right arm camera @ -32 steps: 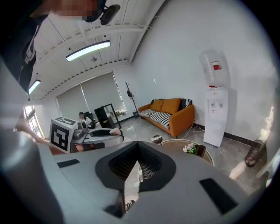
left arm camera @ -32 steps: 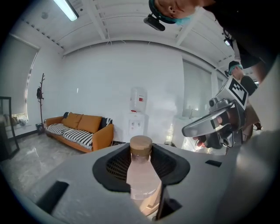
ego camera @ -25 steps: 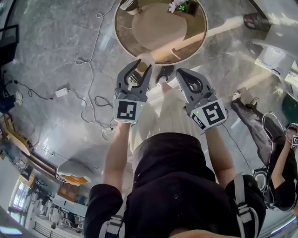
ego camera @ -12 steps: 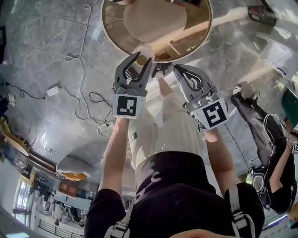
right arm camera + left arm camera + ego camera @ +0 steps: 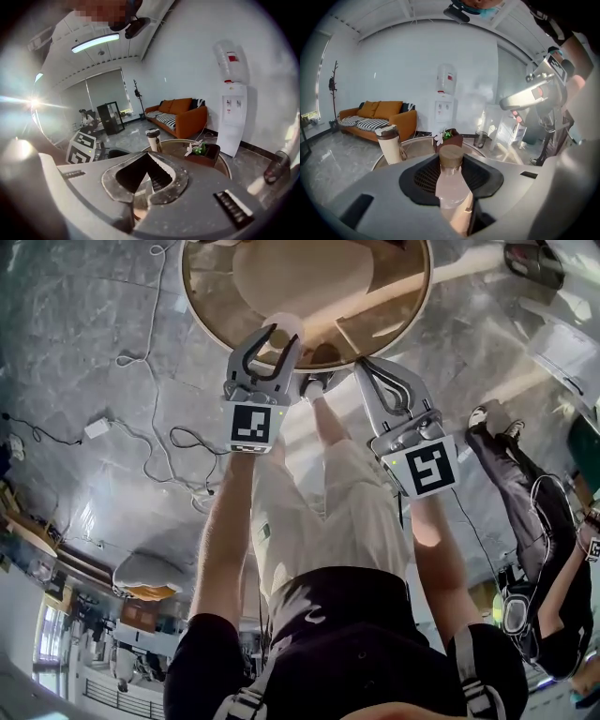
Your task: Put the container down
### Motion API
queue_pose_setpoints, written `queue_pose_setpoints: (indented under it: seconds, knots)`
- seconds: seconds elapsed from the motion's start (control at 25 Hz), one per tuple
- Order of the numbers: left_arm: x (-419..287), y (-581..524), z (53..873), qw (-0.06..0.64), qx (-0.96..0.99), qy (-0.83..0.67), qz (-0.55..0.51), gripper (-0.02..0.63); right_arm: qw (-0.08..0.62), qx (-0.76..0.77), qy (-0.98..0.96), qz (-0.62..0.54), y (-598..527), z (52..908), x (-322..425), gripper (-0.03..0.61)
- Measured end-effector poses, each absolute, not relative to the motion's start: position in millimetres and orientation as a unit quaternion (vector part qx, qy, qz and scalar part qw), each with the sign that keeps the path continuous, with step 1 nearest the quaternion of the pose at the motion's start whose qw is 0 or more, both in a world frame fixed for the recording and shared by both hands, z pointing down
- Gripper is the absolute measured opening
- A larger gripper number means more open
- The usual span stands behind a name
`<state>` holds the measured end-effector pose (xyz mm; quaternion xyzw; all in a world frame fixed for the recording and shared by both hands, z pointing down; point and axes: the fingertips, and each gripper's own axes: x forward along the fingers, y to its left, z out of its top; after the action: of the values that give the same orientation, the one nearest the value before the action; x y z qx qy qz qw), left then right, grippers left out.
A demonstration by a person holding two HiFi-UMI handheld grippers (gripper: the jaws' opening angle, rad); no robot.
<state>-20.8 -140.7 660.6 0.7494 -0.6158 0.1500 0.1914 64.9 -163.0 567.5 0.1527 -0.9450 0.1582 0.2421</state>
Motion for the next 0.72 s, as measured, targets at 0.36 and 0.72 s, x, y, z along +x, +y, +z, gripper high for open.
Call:
queue_pose_setpoints:
  seconds: [0.36,0.72]
  knots:
    - [-19,-173,717,0.208,0.741,-0.618,0.16,0.147,0.249,0.166,-0.94,0.162,-188,589,74,0.003]
    - [-10,-199,757,0.213,0.75,-0.6,0.18,0.146,0.264,0.178,-0.931,0.176,-198,618,80,0.004]
